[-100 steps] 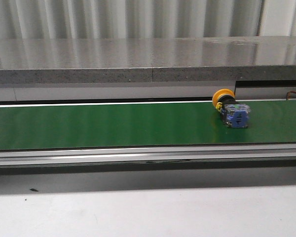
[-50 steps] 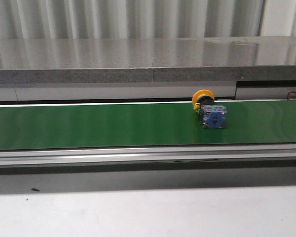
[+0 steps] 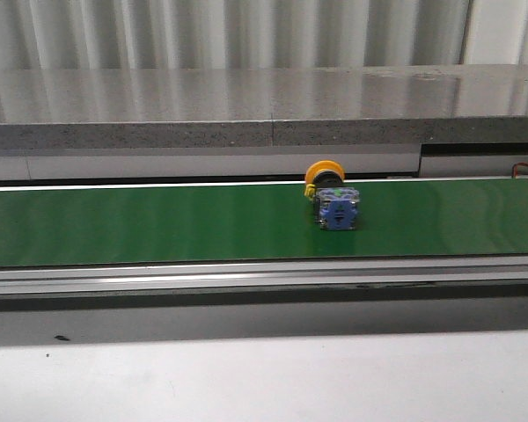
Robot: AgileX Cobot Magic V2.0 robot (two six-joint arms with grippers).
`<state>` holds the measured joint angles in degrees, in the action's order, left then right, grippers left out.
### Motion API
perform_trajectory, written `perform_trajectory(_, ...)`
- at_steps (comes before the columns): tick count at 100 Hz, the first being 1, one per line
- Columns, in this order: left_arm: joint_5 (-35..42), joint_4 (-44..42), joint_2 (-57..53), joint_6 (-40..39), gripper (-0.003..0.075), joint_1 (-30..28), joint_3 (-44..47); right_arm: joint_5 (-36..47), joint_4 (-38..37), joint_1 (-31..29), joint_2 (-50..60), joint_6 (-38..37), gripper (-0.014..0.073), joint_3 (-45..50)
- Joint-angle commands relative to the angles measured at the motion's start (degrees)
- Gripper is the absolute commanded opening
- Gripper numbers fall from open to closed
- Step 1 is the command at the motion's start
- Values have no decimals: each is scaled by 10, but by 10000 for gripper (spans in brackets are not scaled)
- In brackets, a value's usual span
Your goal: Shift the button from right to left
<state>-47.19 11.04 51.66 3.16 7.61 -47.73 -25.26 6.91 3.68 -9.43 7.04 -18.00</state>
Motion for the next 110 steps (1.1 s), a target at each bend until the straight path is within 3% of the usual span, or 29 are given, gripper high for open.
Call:
perform_trajectory(1, 49, 63, 23, 2, 617, 4, -23, 49, -1, 1, -6, 5, -67, -16)
perform_trajectory(23, 46, 142, 112, 7, 603, 70, -62, 49, -1, 1, -6, 5, -67, -16)
perform_trajectory(53, 46, 100, 283, -109, 596, 197, -167, 49, -1, 1, -6, 5, -67, -16)
perform_trajectory(75, -3, 92, 403, -141, 596, 216, -280, 49, -1, 1, -6, 5, -67, -16)
perform_trajectory(110, -125, 3, 532, -226, 596, 248, -444, 50, -1, 1, -6, 5, -67, -16)
